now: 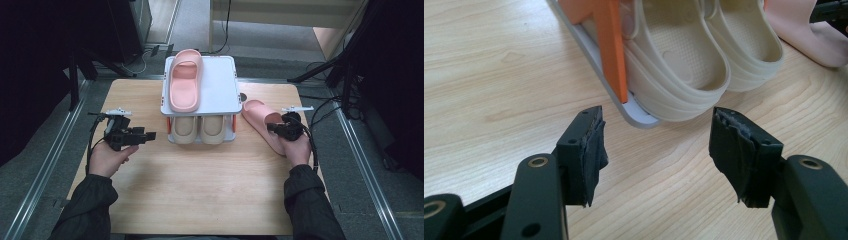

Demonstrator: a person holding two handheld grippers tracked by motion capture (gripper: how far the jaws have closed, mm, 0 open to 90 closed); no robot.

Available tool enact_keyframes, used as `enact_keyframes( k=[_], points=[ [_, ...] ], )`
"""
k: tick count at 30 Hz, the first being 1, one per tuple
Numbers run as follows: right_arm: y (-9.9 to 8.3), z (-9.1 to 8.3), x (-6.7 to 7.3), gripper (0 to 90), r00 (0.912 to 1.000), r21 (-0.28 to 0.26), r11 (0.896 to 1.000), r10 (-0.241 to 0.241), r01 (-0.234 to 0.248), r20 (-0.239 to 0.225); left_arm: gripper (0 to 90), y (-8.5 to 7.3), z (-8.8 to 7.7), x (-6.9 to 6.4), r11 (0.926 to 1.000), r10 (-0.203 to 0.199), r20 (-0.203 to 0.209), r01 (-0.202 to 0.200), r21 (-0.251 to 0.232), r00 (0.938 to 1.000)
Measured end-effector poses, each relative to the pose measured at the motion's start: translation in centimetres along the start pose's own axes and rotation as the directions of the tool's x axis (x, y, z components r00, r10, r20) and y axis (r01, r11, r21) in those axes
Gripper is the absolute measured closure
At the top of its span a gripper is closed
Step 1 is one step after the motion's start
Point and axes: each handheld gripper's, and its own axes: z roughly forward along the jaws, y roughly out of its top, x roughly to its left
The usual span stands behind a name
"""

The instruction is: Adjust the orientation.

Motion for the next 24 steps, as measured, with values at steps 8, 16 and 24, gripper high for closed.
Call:
enact_keyframes(
  k=[8, 16, 24],
  points=[
    [0.6, 1.1, 1.4, 90.0, 0.9994, 0.025, 0.999, -0.029, 0.029, -0.018, 39.0, -0.7, -0.7, 0.6, 0.9997, -0.024, -0.014, 0.024, -0.006, 0.9996],
    [1.0, 1.9, 2.4, 90.0, 0.9989, 0.031, 0.999, -0.025, 0.026, -0.039, 38.6, -1.1, -0.9, 0.9, 0.9991, -0.041, -0.005, 0.041, 0.001, 0.9991],
    [1.0, 1.5, 1.9, 85.6, 0.9989, 0.03, 0.999, -0.017, 0.018, -0.043, 38.6, -1.0, -0.6, 1.0, 0.9992, -0.039, -0.003, 0.039, 0.005, 0.9992]
  ],
)
